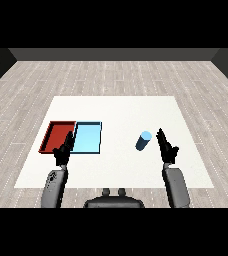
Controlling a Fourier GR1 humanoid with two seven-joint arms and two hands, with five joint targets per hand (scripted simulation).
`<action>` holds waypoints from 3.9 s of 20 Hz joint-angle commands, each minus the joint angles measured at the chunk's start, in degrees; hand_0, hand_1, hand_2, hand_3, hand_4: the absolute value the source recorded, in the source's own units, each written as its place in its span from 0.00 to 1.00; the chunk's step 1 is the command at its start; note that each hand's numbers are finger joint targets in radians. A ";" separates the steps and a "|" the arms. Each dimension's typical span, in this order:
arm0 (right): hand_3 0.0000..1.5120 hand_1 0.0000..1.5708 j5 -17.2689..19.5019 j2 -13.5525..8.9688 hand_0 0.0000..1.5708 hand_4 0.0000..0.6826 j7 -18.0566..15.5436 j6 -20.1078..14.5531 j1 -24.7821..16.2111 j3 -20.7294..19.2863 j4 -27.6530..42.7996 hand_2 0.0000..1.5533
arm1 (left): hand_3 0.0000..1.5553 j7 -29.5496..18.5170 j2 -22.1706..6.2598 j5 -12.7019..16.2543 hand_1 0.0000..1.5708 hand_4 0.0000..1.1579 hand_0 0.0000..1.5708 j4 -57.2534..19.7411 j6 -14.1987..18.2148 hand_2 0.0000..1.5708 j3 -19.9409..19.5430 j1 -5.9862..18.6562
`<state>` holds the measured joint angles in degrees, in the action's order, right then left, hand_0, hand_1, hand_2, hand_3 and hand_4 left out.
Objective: Pick the blue can and put it in the blue box
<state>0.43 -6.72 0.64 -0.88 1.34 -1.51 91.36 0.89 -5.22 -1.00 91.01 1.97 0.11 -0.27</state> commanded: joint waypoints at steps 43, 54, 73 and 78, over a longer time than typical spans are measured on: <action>0.00 0.00 -18.02 -8.55 0.00 0.00 -19.58 22.98 16.98 -14.18 -35.38 0.00 | 0.00 -29.14 3.37 7.61 0.00 0.00 0.00 -6.99 -6.87 0.00 -3.80 3.08; 0.00 0.00 -15.41 -2.31 0.00 0.00 -20.75 16.98 15.82 -9.68 -34.71 0.00 | 0.00 -24.87 3.51 10.17 0.00 0.00 0.00 -1.50 -6.01 0.00 -4.31 1.41; 0.00 0.00 -13.87 -1.19 0.00 0.00 -25.09 17.65 21.98 -8.20 -46.62 0.00 | 0.00 -25.54 3.35 10.09 0.00 0.00 0.00 0.85 -6.55 0.00 -3.47 0.45; 0.00 0.00 -13.73 -3.13 0.00 0.00 -28.57 19.05 29.76 -10.40 -57.61 0.00 | 0.00 -24.53 1.90 10.18 0.00 0.00 0.00 -0.07 -6.44 0.00 -5.09 1.28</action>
<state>-13.91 -9.69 -25.91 18.43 26.81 -11.27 39.55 -24.70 -2.53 9.11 91.09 -4.62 -4.19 0.54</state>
